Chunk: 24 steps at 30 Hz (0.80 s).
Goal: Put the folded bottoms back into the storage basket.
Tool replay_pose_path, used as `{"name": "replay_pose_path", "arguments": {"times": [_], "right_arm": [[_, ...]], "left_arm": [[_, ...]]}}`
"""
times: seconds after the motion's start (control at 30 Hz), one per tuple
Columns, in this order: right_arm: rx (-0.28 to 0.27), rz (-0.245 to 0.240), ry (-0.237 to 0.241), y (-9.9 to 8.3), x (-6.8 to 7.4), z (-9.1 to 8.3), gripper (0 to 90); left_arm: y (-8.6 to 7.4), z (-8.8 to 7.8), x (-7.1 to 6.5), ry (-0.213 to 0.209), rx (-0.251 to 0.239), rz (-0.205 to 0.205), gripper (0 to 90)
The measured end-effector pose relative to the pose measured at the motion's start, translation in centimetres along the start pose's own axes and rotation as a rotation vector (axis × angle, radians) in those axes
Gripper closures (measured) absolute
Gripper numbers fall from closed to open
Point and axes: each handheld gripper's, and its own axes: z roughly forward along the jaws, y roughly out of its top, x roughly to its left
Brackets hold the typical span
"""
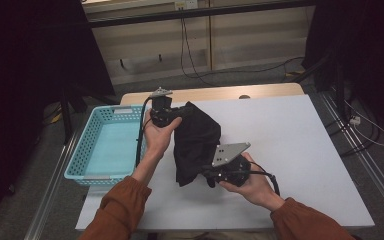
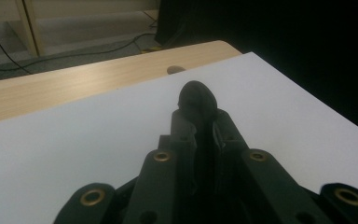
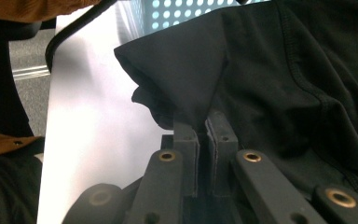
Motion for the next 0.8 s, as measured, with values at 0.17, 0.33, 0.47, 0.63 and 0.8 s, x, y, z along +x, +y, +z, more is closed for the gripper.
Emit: {"name": "replay_pose_path", "arguments": {"times": [0.17,0.33,0.47,0.63,0.8], "right_arm": [[-0.012,-0.008,-0.002,0.7,-0.1,0.0,85.6],[-0.021,-0.014,-0.003,1.3,-0.1,0.1,85.7],[-0.028,-0.017,-0.002,1.8,-0.3,0.2,85.6],[-0.039,-0.022,0.003,2.5,-0.3,0.5,85.7],[-0.042,-0.034,0.007,3.2,-0.2,0.8,85.7]], "left_arm": [[0.7,-0.4,0.0,0.013,-0.005,0.010,81.8],[1.4,-1.0,0.4,0.024,-0.013,0.004,81.8],[1.9,-1.4,0.4,0.030,-0.020,0.005,81.8],[2.7,-2.0,0.8,0.030,-0.038,-0.006,81.8],[3.3,-2.7,0.8,0.039,-0.040,0.000,81.8]]}}
